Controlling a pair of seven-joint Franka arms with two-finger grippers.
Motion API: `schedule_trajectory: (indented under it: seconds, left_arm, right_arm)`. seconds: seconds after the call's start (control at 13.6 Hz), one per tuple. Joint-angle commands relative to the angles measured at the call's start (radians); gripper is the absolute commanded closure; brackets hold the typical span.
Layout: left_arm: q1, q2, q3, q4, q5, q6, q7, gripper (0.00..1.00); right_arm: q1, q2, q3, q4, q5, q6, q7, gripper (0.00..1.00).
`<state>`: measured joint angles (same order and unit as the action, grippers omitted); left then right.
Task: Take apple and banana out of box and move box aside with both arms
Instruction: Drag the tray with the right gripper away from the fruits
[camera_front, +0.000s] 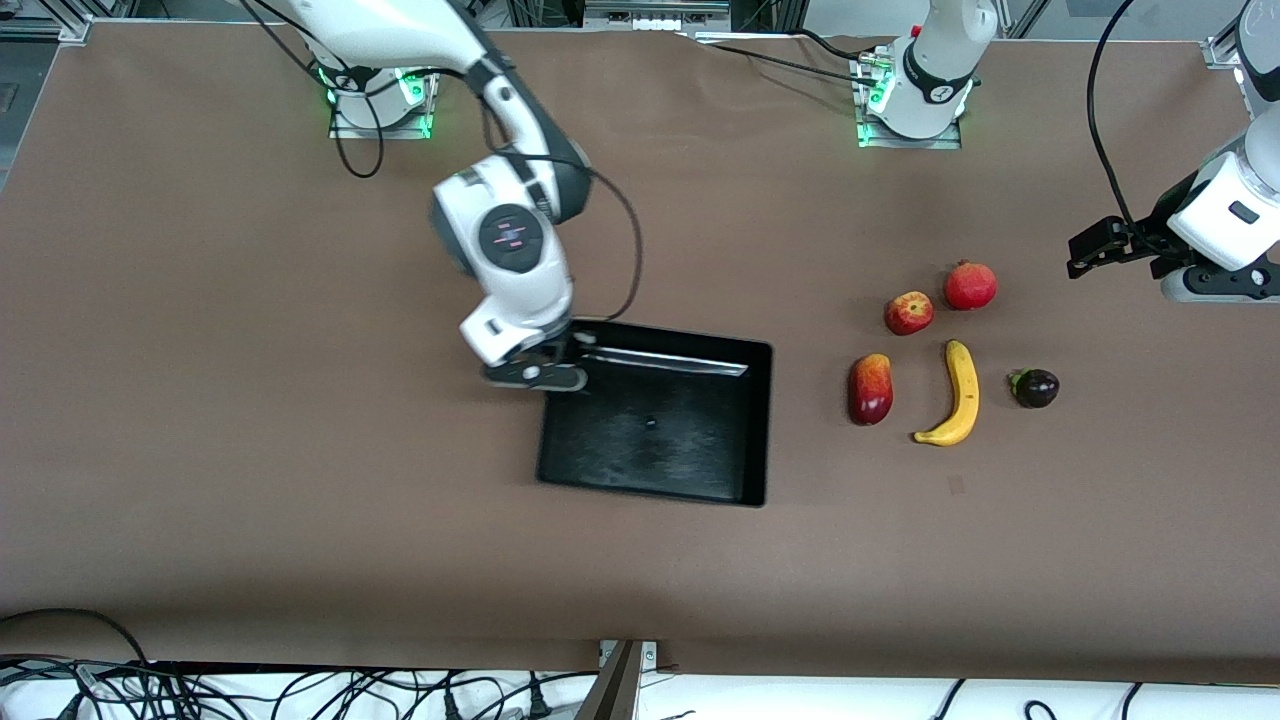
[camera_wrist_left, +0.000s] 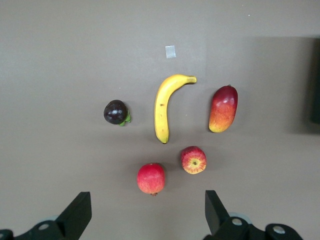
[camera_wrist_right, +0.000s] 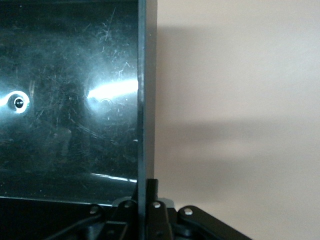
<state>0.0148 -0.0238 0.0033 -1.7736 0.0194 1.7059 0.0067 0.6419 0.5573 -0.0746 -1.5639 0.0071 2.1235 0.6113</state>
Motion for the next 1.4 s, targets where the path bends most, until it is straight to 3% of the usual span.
schedule_trajectory:
  seconds: [0.0,0.22,0.44,0.81,1.18,1.32]
  left_arm:
    - [0.007,0.001,0.001,0.02,0.008,-0.025,-0.004,0.0]
    - [0.004,0.001,-0.002,0.022,0.008,-0.025,-0.008,0.0]
    - [-0.001,0.001,-0.003,0.022,0.01,-0.025,-0.008,0.0]
    - [-0.002,-0.001,-0.005,0.022,0.011,-0.025,-0.008,0.0]
    - [-0.003,0.001,-0.025,0.023,0.016,-0.025,-0.008,0.0]
    - [-0.001,0.001,-0.025,0.023,0.014,-0.025,-0.008,0.0]
  right_arm:
    - [-0.079,-0.088,-0.01,-0.048,0.03,-0.063,-0.204,1.0]
    - [-0.203,-0.171,-0.019,-0.157,0.063,-0.082,-0.443,1.0]
    - [-0.27,-0.227,-0.033,-0.264,0.063,-0.051,-0.54,1.0]
    - [-0.281,-0.266,-0.123,-0.421,0.065,0.074,-0.718,1.0]
    - [-0.281,-0.283,-0.201,-0.551,0.168,0.179,-0.844,1.0]
    - [-0.281,-0.295,-0.244,-0.649,0.178,0.287,-0.849,1.0]
